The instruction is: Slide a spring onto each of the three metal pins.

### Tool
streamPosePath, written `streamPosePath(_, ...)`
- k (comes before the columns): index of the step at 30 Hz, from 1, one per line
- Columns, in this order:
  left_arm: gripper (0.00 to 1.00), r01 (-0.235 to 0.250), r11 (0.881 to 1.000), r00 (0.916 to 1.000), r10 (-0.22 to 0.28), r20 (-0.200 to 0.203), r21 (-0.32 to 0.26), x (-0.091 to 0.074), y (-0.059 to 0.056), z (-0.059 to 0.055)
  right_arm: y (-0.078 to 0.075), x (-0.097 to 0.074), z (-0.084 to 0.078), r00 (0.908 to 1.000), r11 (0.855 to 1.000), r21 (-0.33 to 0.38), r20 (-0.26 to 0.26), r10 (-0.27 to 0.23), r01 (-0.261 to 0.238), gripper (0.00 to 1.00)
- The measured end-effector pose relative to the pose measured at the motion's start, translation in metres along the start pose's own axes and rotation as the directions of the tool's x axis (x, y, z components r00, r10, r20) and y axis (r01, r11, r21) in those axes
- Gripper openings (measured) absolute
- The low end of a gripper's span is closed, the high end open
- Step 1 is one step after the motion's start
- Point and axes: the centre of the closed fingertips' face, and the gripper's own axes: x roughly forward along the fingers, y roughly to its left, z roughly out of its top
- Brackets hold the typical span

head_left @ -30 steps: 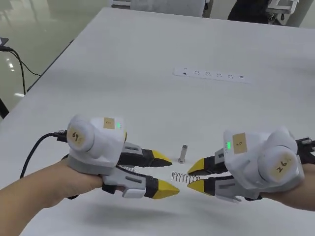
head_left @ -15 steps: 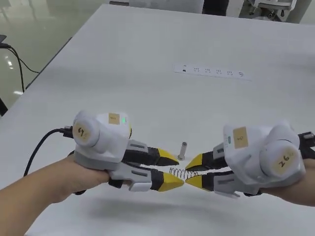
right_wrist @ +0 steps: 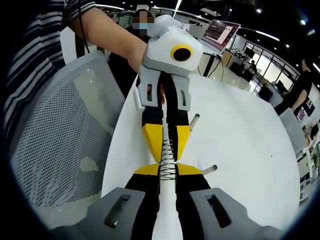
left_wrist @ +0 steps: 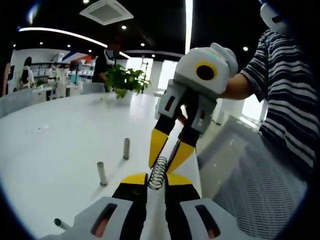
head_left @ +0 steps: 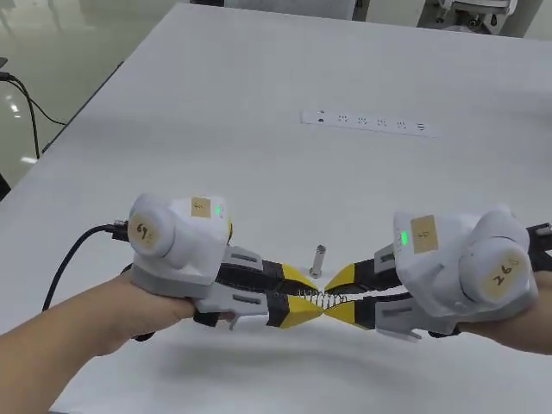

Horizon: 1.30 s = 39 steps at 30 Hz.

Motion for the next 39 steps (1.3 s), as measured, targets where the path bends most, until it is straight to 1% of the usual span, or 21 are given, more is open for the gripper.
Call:
streamPosePath(6, 0.03, 0.009, 0.999, 1.0000, -0.009, 0.000, 0.036, -0.001, -0.003, 0.001, 0.002, 0.001, -0.001, 0.9999, 1.000, 0.016, 0.012, 0.005, -0.006, 0.08)
streamPosePath(12, 0.03, 0.022, 0.998, 0.9998, -0.022, -0.005, 0.054, -0.002, -0.006, 0.000, 0.004, 0.001, 0.001, 0.9998, 1.000, 0.020, 0.018, 0.008, -0.008, 0.08)
streamPosePath(21, 0.03, 0.057, 0.997, 0.9983, -0.056, -0.018, 0.056, 0.001, -0.010, -0.005, 0.009, 0.003, -0.004, 0.9999, 1.000, 0.023, 0.007, 0.015, -0.015, 0.08)
streamPosePath(28, 0.02, 0.076, 0.996, 0.9969, -0.075, -0.020, 0.052, 0.002, -0.009, -0.006, 0.009, 0.003, -0.005, 0.9999, 0.999, 0.048, 0.003, 0.013, -0.013, 0.08)
streamPosePath(32, 0.02, 0.083, 0.995, 0.9965, -0.082, -0.019, 0.051, 0.003, -0.009, -0.005, 0.008, 0.002, -0.005, 0.9999, 0.999, 0.052, 0.006, 0.012, -0.012, 0.08)
streamPosePath(36, 0.02, 0.081, 0.995, 0.9966, -0.080, -0.021, 0.052, 0.002, -0.009, -0.006, 0.008, 0.001, -0.010, 0.9999, 0.998, 0.056, -0.007, 0.011, -0.011, 0.10)
streamPosePath(39, 0.02, 0.081, 0.995, 0.9966, -0.080, -0.021, 0.052, 0.001, -0.008, -0.006, 0.009, 0.000, -0.012, 0.9999, 0.998, 0.061, -0.008, 0.010, -0.009, 0.10)
